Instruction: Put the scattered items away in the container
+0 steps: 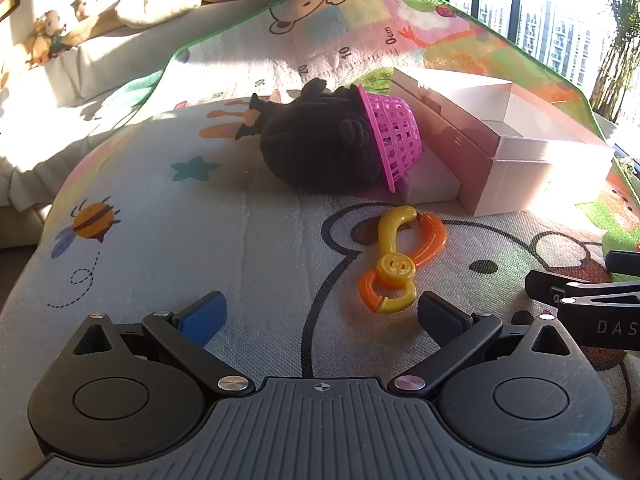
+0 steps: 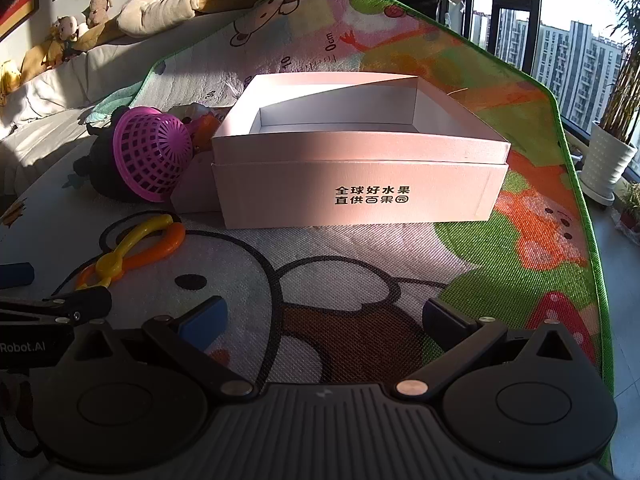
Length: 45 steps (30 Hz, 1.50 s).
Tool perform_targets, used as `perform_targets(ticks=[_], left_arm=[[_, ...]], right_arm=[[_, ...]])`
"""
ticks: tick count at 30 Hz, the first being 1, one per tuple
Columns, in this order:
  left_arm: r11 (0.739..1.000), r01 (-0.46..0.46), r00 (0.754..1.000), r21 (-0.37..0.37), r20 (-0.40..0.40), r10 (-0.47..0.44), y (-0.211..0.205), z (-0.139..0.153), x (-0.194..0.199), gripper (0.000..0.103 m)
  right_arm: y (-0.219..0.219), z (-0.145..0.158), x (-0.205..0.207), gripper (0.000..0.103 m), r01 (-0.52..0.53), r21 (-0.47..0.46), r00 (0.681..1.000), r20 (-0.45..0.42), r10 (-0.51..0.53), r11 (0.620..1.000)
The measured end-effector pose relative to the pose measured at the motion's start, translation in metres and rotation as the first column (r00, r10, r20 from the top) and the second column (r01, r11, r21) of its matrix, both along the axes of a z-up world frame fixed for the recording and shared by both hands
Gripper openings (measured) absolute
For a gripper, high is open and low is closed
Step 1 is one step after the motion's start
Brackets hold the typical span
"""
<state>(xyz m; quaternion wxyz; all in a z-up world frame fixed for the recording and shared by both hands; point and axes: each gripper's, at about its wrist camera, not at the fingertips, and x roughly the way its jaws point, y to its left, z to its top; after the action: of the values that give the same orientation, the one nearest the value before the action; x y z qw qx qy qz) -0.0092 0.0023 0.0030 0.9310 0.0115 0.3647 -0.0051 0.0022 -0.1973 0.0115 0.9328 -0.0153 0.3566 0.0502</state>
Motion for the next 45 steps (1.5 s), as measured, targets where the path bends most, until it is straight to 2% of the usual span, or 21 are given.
perform_targets(ticks=[5, 45], left_arm=[[1.000, 0.020, 1.000, 0.006, 0.002, -0.020, 0.0007, -0.0003, -0.0039, 0.103], [1.000, 0.010, 1.000, -0.009, 0.007, -0.010, 0.0018, -0.0008, -0.0051, 0.103]], right_arm=[[-0.0005, 0.0005, -0.0048, 0.103, -0.006, -0.005, 1.000, -0.002, 0.006, 1.000], [-0.0014, 0.0016, -0.0076, 0.103, -0.007, -0.001, 1.000, -0.005, 0.007, 1.000]])
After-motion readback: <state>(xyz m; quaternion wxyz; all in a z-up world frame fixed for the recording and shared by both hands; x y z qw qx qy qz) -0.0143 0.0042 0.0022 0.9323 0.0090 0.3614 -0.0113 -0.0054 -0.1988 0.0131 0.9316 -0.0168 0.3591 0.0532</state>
